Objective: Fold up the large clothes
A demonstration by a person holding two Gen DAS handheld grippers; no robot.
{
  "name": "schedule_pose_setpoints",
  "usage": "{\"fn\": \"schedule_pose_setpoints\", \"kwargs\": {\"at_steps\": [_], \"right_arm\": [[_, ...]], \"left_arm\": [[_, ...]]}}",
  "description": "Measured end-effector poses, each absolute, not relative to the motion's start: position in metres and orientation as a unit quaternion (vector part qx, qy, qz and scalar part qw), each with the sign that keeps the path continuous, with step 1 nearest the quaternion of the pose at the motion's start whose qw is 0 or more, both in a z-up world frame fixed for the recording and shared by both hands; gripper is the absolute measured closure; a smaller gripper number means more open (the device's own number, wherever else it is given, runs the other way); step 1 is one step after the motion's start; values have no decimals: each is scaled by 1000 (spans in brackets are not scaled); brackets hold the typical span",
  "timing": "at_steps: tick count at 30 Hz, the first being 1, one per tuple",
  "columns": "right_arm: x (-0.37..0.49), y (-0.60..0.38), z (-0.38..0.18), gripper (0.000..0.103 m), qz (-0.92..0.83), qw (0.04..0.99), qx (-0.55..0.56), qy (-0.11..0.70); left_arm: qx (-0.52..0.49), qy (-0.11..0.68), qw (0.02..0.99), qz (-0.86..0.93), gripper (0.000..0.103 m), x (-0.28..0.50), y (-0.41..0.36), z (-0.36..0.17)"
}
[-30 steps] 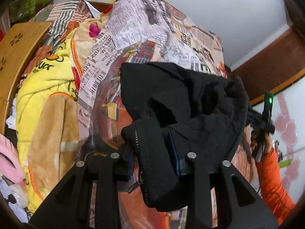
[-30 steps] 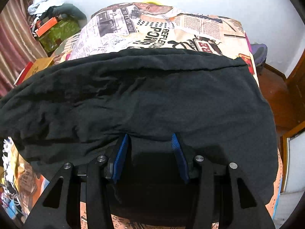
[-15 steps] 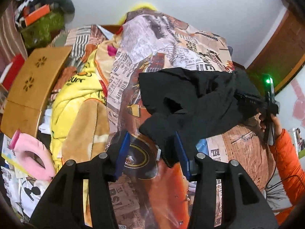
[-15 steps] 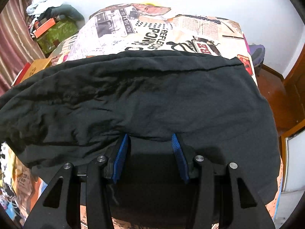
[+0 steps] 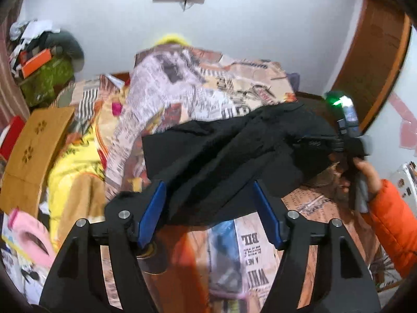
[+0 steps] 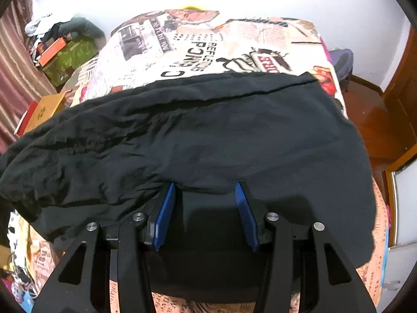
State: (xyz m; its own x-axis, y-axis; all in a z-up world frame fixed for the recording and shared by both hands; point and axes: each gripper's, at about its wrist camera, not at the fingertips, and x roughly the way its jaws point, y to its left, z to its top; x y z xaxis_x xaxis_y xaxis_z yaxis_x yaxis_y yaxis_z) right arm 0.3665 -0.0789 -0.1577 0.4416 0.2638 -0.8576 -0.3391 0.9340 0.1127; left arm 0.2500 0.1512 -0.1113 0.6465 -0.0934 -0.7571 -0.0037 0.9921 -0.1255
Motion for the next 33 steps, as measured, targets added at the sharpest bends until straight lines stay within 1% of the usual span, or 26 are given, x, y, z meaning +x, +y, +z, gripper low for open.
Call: {"fn": "schedule_pose_setpoints", "kwargs": {"at_steps": [4, 9, 16, 20, 23, 26, 29, 33], "right_arm": [[360, -89, -146, 59, 180, 858, -44, 478], [353, -99, -134, 59, 188, 866, -54, 460], [354, -96, -133, 59, 207, 869, -66, 444], [357, -87, -147, 59, 205, 869, -105, 439], [360, -84, -167, 59, 197, 864, -121, 448], [358, -88, -166, 59, 204, 867, -115, 440], [359, -92, -161, 58, 206, 862, -98, 453], [357, -93, -151, 58, 217, 857, -67, 463]], "left_arm": [[-89, 451, 888, -20, 36, 271, 140, -154], [-63, 456, 888, 22, 36, 299, 133, -189], [-47, 436, 896, 60, 36, 355, 143, -206], [-36, 424, 901, 87, 35, 400, 155, -210], [-50, 452, 886, 92, 33, 431, 166, -233], [-104, 485, 865, 77, 33, 443, 179, -262], [-135, 484, 861, 77, 33, 435, 189, -259], [-109, 467, 874, 82, 34, 415, 183, -235]]}}
